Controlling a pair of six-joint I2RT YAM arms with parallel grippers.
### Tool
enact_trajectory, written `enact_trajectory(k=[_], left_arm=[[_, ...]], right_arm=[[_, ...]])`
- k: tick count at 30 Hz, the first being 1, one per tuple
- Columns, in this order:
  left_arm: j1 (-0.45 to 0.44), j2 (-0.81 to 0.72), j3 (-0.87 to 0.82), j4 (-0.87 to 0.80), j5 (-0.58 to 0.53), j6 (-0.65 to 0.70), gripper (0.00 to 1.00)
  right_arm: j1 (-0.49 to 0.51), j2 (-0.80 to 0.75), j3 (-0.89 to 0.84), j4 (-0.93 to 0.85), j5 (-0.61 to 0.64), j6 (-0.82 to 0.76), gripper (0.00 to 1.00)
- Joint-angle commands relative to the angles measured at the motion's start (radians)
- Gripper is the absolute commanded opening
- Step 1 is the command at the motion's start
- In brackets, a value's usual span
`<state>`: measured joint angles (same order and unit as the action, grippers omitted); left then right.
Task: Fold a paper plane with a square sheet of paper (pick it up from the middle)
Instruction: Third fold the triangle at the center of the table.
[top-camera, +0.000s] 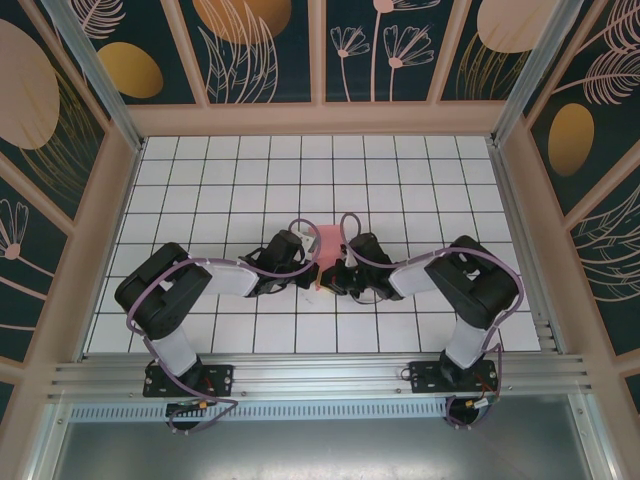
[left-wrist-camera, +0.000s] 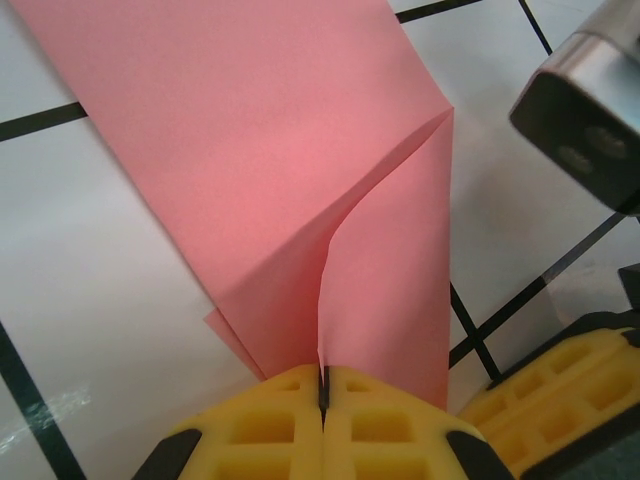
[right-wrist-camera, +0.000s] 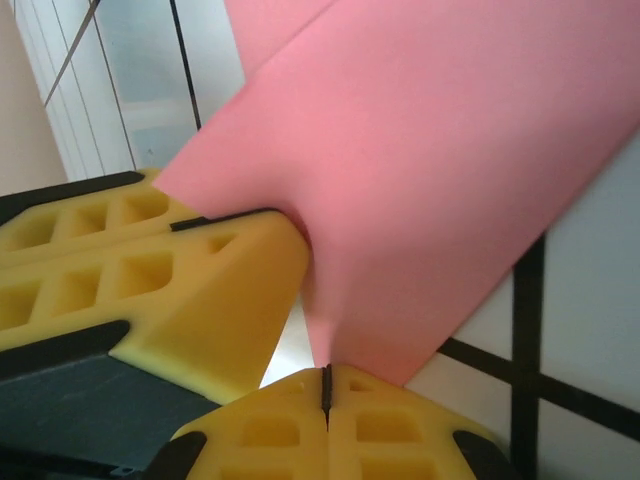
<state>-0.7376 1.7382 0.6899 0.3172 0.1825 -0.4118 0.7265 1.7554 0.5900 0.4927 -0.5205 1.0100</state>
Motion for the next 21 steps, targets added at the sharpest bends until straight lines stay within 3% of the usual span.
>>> enact_trajectory(k=[1,12,21], left_arm=[[0.006,0.033,-0.023,-0.112,-0.037,0.013,0.0],[0.006,0.034,-0.024,-0.116,-0.043,0.013,0.0],[0.006,0.035,-0.017,-0.118,-0.041,0.014,0.0]], right_arm=[[0.011,0.058,0.0,0.015,0.024,0.014,0.04],[0.033,-0.071,-0.021,0.006,0.039,0.035,0.05],[0.066,0.02,0.027,-0.002,0.067,0.048,0.04]])
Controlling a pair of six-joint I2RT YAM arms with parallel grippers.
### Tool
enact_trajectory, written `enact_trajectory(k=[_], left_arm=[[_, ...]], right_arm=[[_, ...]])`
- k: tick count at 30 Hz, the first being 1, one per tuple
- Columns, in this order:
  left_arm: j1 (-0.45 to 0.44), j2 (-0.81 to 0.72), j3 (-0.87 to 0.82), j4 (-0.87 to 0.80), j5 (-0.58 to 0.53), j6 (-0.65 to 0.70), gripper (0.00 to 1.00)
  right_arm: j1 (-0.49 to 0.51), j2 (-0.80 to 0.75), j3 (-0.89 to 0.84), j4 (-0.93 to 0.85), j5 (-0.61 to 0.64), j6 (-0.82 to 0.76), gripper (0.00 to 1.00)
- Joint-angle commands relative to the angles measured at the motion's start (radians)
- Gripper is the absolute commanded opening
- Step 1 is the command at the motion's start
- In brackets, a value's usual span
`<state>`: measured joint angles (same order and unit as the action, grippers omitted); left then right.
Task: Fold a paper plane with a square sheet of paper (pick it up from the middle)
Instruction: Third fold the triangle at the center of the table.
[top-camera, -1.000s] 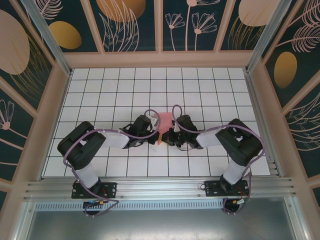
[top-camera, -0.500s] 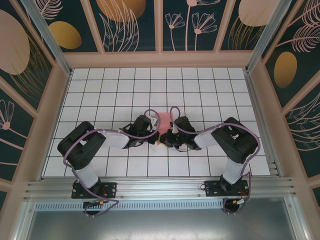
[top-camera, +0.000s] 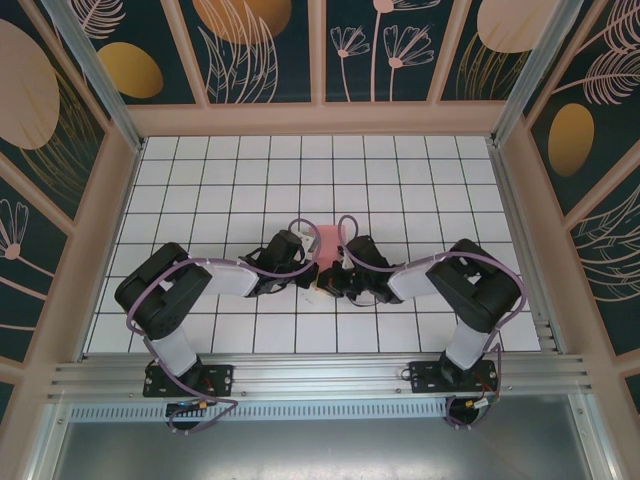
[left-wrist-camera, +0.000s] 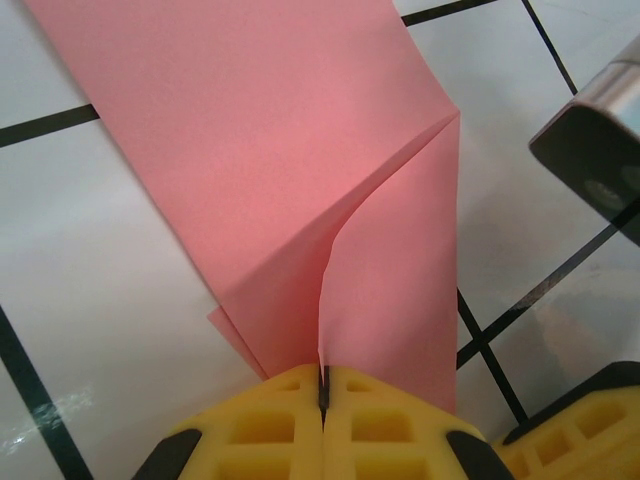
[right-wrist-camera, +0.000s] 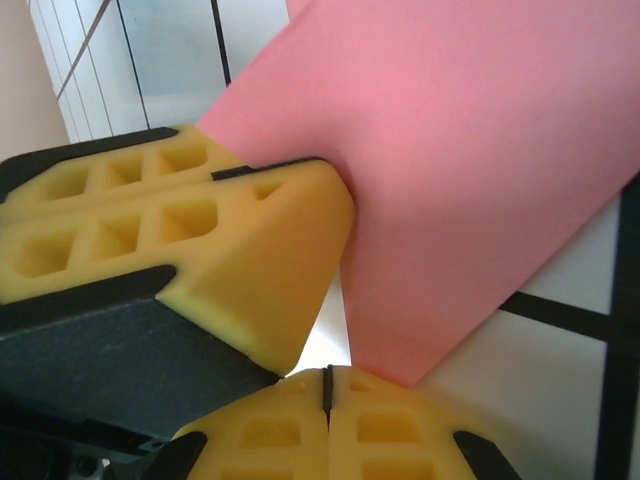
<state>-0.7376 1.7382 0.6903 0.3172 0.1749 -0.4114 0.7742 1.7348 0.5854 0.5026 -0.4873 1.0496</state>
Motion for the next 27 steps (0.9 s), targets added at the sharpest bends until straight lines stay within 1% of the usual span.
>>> enact_trajectory(k=[1,3,7,12,14,17,19,27], left_arm=[[0.007,0.035,-0.019,-0.118,-0.035,0.014,0.0],[0.006,0.034,-0.02,-0.113,-0.035,0.012,0.0],[0.006,0.037,-0.02,-0.118,-0.035,0.015,0.0],[0.006,0.028,-0.023,-0.118,-0.04,0.016,0.0],[0.006,0.027,-0.023,-0.123,-0.042,0.019,0.0],[0.006,0.024,-0.022,-0.122,-0.043,0.018,0.0],[0.006,0.026,-0.02,-0.124,-0.044,0.02,0.0],[0.006,0.03,-0.013,-0.127,-0.042,0.021,0.0]], right_arm=[[0.021,0.058,0.041,-0.029,0.046,0.005,0.04],[0.021,0.094,0.054,-0.054,0.054,0.004,0.03],[0.027,0.12,0.033,-0.019,0.049,0.028,0.03],[0.031,0.012,0.032,-0.05,0.061,0.017,0.03],[0.03,-0.049,0.034,-0.097,0.091,0.005,0.04],[0.028,-0.087,0.039,-0.135,0.126,-0.008,0.04],[0.028,-0.08,0.04,-0.129,0.129,-0.005,0.04],[0.031,0.039,0.076,-0.073,0.088,0.006,0.04]])
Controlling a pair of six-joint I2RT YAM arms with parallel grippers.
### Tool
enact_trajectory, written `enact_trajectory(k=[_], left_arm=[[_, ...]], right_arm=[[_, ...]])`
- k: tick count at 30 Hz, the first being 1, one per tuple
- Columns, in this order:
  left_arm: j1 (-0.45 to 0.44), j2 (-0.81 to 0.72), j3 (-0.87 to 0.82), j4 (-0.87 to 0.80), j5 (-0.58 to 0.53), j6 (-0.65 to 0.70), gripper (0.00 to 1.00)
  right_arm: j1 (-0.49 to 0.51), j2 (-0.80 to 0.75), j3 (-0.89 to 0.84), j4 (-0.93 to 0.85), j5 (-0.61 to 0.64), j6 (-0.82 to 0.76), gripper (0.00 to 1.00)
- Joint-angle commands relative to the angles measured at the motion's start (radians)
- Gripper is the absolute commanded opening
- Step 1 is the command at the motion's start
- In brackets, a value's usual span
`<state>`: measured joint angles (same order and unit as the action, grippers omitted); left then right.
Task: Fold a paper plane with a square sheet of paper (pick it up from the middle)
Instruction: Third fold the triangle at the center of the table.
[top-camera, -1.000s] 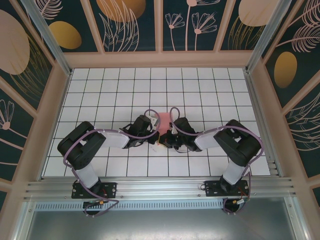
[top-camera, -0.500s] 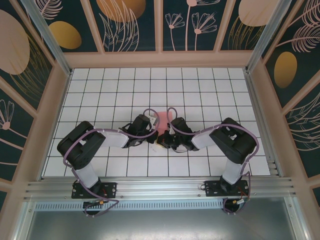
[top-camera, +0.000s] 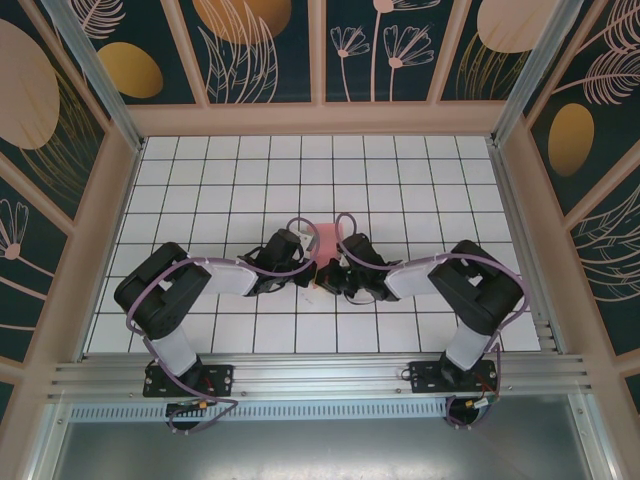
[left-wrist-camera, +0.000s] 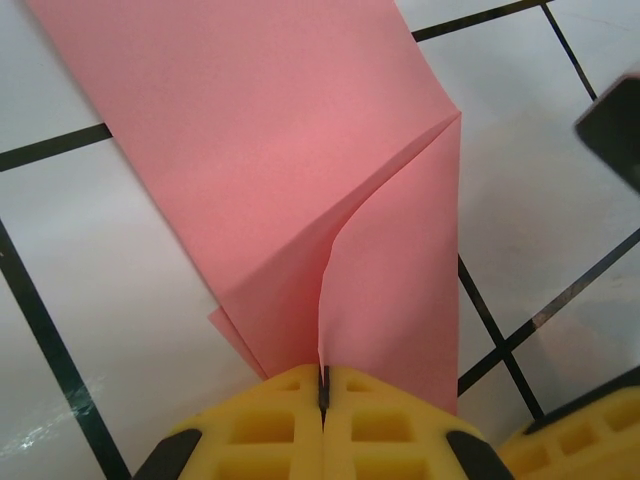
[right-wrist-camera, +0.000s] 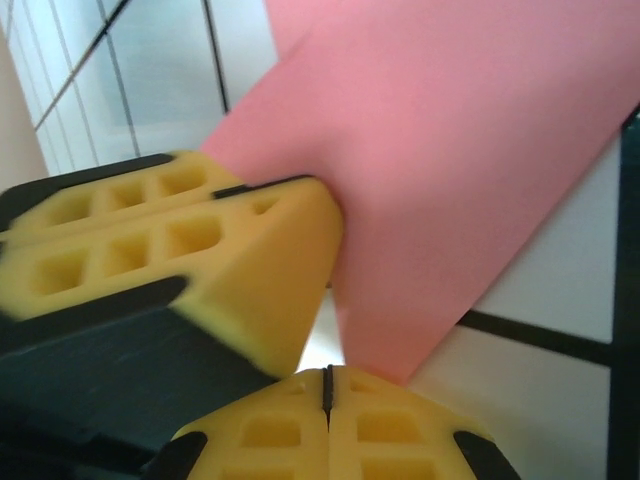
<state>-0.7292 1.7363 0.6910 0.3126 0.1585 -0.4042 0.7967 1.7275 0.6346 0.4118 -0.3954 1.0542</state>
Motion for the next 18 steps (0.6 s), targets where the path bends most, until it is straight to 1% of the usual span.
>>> enact_trajectory(k=[1,5,9,13,16,18], left_arm=[[-0.002,0.034,-0.013,-0.123,-0.025,0.014,0.0],[-0.002,0.035,-0.011,-0.124,-0.026,0.014,0.0],[-0.002,0.035,-0.01,-0.13,-0.027,0.015,0.0],[-0.002,0.034,-0.01,-0.132,-0.025,0.017,0.0],[-0.002,0.038,-0.005,-0.132,-0.021,0.017,0.0],[-0.002,0.04,-0.002,-0.136,-0.022,0.017,0.0]], right_arm=[[0.009,0.053,0.027,0.013,0.0,-0.001,0.04],[0.0,0.053,0.011,0.01,-0.005,-0.005,0.04],[-0.035,-0.051,-0.007,-0.022,0.001,-0.032,0.04],[-0.128,-0.132,0.0,-0.114,0.023,-0.097,0.04],[-0.203,-0.127,0.017,-0.133,0.0,-0.146,0.04],[-0.237,-0.101,0.037,-0.129,-0.039,-0.163,0.05]])
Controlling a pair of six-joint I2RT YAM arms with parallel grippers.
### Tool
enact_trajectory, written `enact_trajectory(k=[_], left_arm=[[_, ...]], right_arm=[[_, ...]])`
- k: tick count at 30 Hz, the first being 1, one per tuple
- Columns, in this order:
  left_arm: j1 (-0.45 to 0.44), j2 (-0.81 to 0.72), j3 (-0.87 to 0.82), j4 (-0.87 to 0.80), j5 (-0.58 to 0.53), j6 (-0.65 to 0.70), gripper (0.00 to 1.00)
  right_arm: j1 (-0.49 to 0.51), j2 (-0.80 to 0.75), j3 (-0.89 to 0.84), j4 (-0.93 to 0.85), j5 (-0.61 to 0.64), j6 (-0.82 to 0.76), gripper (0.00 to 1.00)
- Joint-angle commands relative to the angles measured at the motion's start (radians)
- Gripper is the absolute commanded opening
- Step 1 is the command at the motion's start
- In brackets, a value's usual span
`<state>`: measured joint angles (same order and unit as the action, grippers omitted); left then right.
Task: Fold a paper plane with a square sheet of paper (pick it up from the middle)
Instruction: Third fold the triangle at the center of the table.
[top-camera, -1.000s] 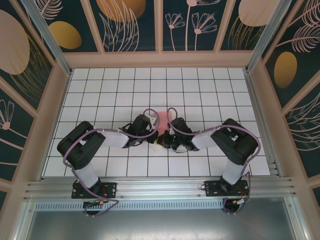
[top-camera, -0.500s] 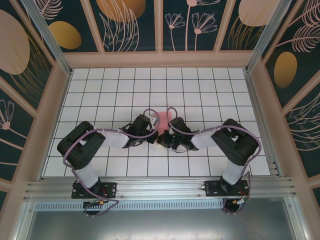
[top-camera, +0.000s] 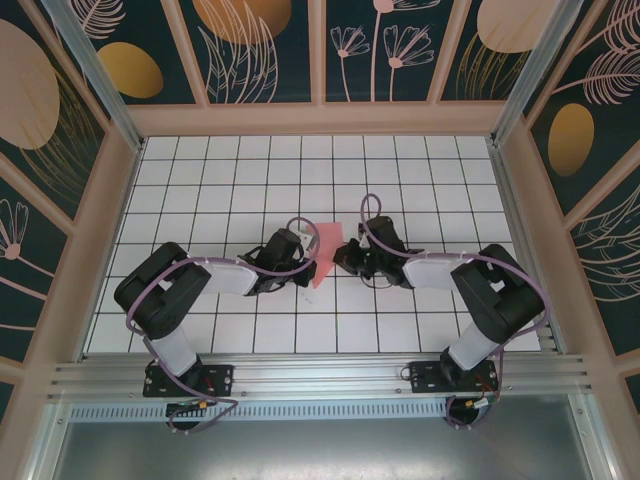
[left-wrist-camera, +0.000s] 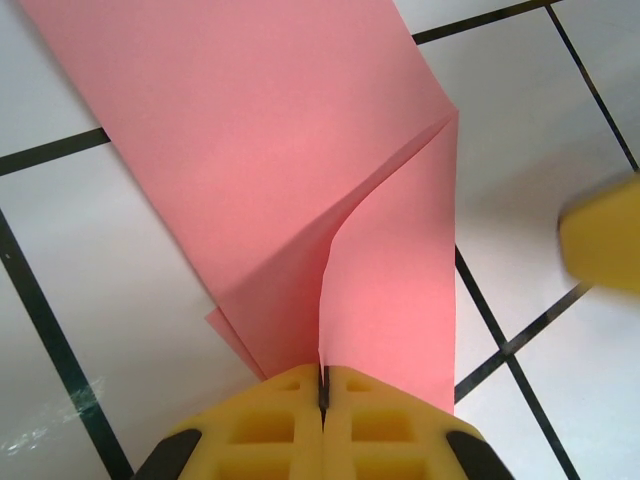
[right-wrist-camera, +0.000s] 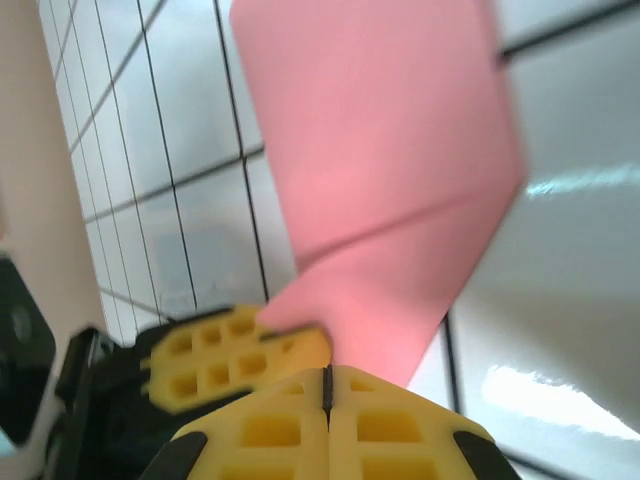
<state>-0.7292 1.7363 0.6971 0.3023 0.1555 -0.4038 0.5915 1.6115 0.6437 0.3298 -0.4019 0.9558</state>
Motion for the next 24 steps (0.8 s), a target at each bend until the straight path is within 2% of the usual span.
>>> enact_trajectory(k=[1,6,13,20,24], left_arm=[[-0.002,0.042,-0.006,-0.129,-0.018,0.018,0.0],[-0.002,0.046,0.005,-0.138,-0.02,0.019,0.0],[-0.002,0.053,0.008,-0.143,-0.015,0.018,0.0],[-0.002,0.048,0.001,-0.143,-0.022,0.019,0.0],[-0.002,0.051,0.002,-0.145,-0.023,0.023,0.0]], right_arm=[[-0.038,0.034,0.04,-0.036,-0.052,-0.074,0.04],[-0.039,0.137,0.112,-0.017,-0.088,-0.082,0.04],[-0.039,0.258,0.183,-0.091,-0.041,-0.12,0.04],[-0.039,0.171,0.219,-0.179,-0.021,-0.176,0.05],[-0.085,0.184,0.224,-0.17,-0.035,-0.191,0.05]])
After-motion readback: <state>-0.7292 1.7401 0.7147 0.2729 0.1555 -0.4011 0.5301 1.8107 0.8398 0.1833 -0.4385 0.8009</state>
